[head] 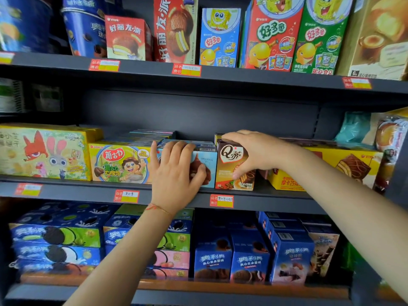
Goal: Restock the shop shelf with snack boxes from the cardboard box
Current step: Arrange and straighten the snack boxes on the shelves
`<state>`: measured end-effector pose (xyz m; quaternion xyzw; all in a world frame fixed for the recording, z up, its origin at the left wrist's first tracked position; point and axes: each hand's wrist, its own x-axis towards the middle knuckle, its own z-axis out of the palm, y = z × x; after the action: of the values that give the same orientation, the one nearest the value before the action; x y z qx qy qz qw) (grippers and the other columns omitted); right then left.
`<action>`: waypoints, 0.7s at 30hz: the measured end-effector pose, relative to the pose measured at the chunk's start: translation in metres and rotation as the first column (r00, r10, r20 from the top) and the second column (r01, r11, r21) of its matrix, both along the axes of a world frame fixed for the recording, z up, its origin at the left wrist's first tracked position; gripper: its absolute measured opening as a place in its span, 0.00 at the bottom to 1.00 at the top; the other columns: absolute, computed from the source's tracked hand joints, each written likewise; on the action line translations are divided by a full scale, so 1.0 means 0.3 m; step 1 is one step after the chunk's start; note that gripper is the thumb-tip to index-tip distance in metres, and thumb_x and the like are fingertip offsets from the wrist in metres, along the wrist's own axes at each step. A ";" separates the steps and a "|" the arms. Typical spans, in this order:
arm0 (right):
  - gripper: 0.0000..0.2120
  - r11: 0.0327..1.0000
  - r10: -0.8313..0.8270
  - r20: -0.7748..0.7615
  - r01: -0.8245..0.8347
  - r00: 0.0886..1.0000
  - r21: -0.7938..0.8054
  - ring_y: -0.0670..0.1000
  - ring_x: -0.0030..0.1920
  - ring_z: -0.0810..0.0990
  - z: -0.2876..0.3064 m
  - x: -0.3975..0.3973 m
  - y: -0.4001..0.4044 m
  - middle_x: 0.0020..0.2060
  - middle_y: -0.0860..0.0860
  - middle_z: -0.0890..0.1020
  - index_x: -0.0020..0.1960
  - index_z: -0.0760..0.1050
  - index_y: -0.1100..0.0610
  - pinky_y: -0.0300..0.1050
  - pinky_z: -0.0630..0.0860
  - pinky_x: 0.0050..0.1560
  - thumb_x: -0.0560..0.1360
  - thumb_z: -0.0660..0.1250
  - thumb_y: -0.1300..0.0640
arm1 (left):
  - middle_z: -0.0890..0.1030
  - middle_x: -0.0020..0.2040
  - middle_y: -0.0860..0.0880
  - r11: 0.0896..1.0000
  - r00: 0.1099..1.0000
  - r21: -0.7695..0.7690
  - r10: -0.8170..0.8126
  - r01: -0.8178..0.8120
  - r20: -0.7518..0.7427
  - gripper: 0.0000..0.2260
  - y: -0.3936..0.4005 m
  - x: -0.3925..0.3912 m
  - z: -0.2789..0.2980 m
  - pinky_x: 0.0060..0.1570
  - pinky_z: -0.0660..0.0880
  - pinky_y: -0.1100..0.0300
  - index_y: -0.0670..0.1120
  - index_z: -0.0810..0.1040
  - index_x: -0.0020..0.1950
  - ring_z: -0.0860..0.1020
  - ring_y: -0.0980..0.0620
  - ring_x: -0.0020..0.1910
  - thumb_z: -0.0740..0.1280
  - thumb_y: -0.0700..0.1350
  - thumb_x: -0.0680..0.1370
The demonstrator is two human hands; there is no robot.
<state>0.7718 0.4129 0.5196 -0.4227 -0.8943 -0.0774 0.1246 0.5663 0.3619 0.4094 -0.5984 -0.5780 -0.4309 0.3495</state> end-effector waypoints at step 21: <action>0.59 0.955 -0.242 0.075 0.251 0.968 -0.159 0.49 0.66 0.73 0.061 0.489 0.081 0.70 0.44 0.69 0.75 0.62 0.43 0.49 0.73 0.67 0.49 0.70 0.19 | 0.75 0.69 0.44 0.963 0.969 0.145 -0.211 0.229 -0.130 0.25 -0.005 0.322 0.053 0.75 0.56 0.39 0.43 0.73 0.70 0.70 0.43 0.72 0.66 0.51 0.74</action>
<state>0.9184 0.4371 0.5379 -0.5375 -0.8411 -0.0283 0.0537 0.6630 0.3602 0.4254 -0.6527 -0.4509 -0.4771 0.3783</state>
